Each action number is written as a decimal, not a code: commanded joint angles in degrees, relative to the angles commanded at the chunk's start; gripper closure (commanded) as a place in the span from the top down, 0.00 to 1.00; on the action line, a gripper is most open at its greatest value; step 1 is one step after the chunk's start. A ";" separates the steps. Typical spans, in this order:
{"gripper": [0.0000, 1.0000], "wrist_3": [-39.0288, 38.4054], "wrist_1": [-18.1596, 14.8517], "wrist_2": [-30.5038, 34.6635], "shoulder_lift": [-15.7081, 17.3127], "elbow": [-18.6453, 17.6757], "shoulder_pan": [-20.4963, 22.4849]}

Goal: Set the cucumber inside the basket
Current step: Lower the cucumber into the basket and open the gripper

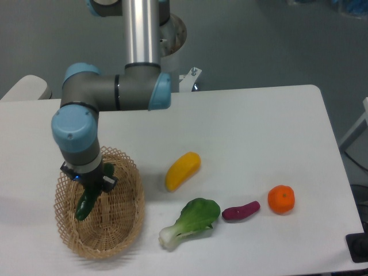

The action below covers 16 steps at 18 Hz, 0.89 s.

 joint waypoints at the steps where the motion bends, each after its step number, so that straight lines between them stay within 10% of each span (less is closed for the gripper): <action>1: 0.05 0.00 0.44 0.36 -0.35 0.00 -0.09; 4: 0.16 0.18 1.41 0.62 -0.53 0.00 -0.09; 10: 1.00 0.62 1.32 0.62 -0.09 1.75 -0.01; 16: 1.00 0.88 0.89 0.62 0.26 7.45 2.45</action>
